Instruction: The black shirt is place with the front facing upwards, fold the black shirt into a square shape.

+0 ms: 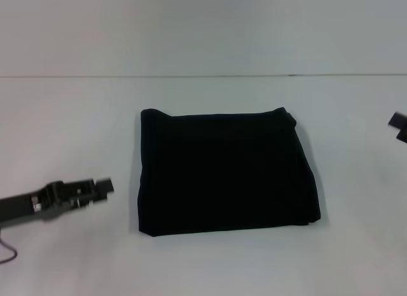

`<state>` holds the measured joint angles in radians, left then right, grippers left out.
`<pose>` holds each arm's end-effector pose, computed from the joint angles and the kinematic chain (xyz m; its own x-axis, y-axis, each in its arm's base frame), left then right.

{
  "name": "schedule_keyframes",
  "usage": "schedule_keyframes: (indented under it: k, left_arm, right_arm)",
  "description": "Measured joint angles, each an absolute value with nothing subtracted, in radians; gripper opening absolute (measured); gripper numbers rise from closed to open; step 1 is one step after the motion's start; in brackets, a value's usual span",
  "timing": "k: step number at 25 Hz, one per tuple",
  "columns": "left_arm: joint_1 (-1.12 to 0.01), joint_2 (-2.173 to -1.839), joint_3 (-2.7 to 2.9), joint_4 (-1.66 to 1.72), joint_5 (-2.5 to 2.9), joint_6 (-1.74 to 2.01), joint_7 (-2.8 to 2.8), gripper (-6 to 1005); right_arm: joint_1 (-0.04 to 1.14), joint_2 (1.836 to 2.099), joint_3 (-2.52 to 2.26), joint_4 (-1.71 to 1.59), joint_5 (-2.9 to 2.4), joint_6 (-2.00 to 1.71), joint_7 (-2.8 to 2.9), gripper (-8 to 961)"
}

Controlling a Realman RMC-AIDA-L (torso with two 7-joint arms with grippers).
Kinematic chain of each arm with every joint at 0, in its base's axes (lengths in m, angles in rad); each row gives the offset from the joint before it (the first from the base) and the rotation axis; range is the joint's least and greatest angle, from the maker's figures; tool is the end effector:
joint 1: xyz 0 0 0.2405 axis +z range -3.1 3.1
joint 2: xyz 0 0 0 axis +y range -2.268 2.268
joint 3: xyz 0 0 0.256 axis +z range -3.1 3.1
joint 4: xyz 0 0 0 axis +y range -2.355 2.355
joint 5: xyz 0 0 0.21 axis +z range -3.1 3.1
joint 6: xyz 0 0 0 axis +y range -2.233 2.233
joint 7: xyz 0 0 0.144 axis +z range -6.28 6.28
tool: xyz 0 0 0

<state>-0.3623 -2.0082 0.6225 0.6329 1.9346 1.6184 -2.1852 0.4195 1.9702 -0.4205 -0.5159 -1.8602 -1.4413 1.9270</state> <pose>-0.3206 0.2875 0.0369 0.0394 0.8514 0.5231 0.9262 -0.2276 0.3007 0.3411 0.3235 0.0694 0.0889 -0.6150 -0.7835 -0.9472 -0.2954 0.1244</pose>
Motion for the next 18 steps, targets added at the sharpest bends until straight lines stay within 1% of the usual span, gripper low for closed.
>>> schedule_keyframes:
  k: [3,5,8,10,14,15,16,18]
  left_arm:
    - [-0.378,-2.039,0.590,0.646,1.919,1.631,-1.877,286]
    - [-0.415,-2.057,0.608,0.660,1.936,1.594,-1.718,365]
    - [-0.490,-2.055,0.670,0.676,1.989,1.541,-1.650,489]
    - [-0.525,-2.053,0.704,0.685,2.012,1.520,-1.645,572]
    - [-0.576,-2.064,0.763,0.708,2.021,1.480,-1.642,758]
    - [-0.584,-2.069,0.777,0.709,2.022,1.464,-1.637,804]
    - [-0.587,-2.072,0.784,0.709,2.022,1.451,-1.635,820]
    - [-0.593,-2.085,0.803,0.708,2.022,1.414,-1.635,851]
  right_arm:
    - [0.436,1.986,-0.447,-0.608,-1.924,-1.448,1.784,799]
    - [0.461,1.997,-0.506,-0.655,-1.952,-1.456,1.679,799]
    - [0.508,2.015,-0.607,-0.698,-1.998,-1.455,1.575,799]
    - [0.542,2.037,-0.662,-0.723,-2.037,-1.438,1.547,799]
    - [0.598,2.082,-0.726,-0.734,-2.089,-1.374,1.507,799]
    - [0.602,2.086,-0.732,-0.728,-2.087,-1.369,1.496,799]
    - [0.608,2.092,-0.740,-0.718,-2.085,-1.360,1.482,799]
    - [0.616,2.093,-0.753,-0.699,-2.079,-1.363,1.467,799]
